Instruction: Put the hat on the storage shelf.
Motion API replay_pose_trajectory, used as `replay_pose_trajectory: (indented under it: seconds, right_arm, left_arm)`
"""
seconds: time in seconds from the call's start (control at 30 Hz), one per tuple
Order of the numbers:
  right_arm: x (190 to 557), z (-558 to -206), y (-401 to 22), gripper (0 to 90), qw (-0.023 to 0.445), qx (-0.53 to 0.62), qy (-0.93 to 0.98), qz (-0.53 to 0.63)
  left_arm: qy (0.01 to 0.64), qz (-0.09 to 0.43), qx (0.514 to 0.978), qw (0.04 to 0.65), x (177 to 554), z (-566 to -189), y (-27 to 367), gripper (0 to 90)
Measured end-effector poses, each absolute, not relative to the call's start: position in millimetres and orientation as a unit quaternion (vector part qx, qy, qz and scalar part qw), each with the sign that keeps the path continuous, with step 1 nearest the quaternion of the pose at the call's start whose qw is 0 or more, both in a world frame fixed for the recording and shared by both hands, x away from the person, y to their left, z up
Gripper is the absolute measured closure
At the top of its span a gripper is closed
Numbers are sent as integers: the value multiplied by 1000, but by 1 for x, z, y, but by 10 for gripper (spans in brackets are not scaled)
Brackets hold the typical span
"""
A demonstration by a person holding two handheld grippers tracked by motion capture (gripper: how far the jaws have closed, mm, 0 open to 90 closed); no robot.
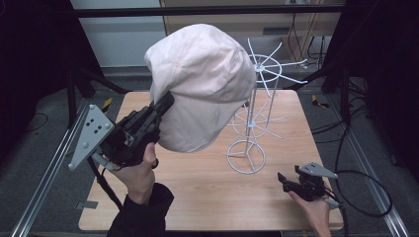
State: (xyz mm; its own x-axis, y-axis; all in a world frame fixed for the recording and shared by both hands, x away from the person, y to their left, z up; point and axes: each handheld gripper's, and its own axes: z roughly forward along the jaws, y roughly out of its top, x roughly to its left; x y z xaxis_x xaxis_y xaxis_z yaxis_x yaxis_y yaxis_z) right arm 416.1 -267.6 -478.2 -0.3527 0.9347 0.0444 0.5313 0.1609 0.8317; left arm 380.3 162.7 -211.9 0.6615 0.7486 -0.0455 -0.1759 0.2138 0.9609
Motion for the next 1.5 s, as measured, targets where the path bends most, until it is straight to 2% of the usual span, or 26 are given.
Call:
replay_pose_trajectory:
  seconds: [0.87,1.5]
  right_arm:
    - [416,-478,-268,287,255,507,719,402]
    - [416,-478,-268,288,254,507,719,401]
  left_arm:
    - [277,288,578,712,402,-229,147,879]
    - [297,280,613,676,414,-257,147,873]
